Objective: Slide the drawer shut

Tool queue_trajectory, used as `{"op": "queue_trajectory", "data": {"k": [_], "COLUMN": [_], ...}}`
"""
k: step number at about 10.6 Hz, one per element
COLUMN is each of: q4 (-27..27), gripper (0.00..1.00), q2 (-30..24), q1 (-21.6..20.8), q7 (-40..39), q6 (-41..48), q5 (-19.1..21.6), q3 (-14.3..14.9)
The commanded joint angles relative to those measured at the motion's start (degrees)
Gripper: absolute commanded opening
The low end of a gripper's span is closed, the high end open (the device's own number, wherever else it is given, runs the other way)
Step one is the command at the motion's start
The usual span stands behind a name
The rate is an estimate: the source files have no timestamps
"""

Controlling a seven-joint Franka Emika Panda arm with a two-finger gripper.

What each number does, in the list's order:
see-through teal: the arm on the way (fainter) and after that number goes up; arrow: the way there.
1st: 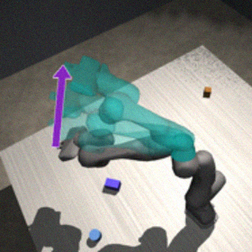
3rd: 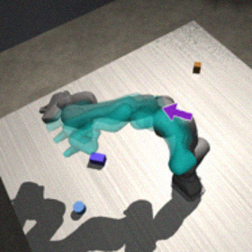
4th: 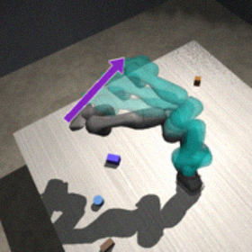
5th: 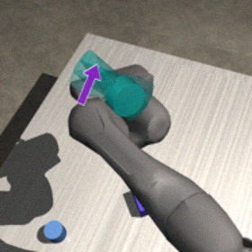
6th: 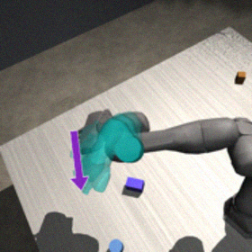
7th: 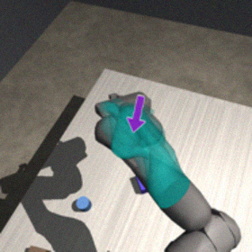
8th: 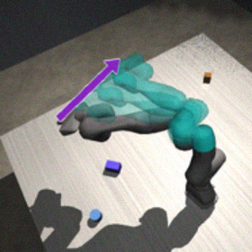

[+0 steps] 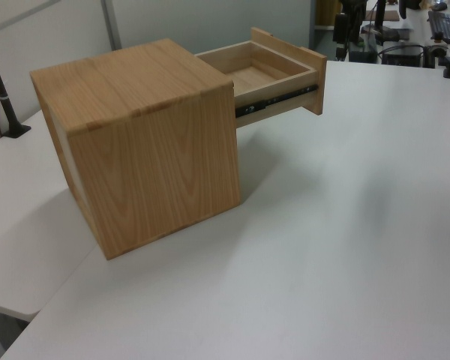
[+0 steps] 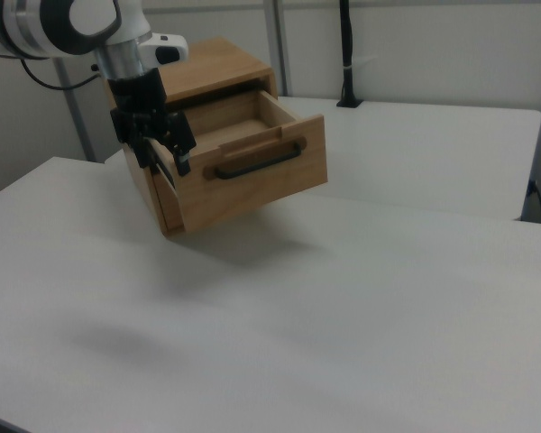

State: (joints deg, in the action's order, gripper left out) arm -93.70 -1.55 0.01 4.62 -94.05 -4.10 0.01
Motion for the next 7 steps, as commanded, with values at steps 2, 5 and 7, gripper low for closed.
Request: {"op": "queue_trajectory", "data": {"k": [2, 5, 7], "q4": [-1.22, -0.43, 0.53], "gripper": [1.00, 1.00, 1.00], "q2": [-1.09, -0.65, 0.57], "q1": [0.70, 3.23, 3.94], "q7": [-1.19, -15.53, -25.68], "q6": [-1.31, -1.48, -1.57], "q5": [0.06, 0.41, 3.38], "q3": [-0.36, 0.08, 3.23]}}
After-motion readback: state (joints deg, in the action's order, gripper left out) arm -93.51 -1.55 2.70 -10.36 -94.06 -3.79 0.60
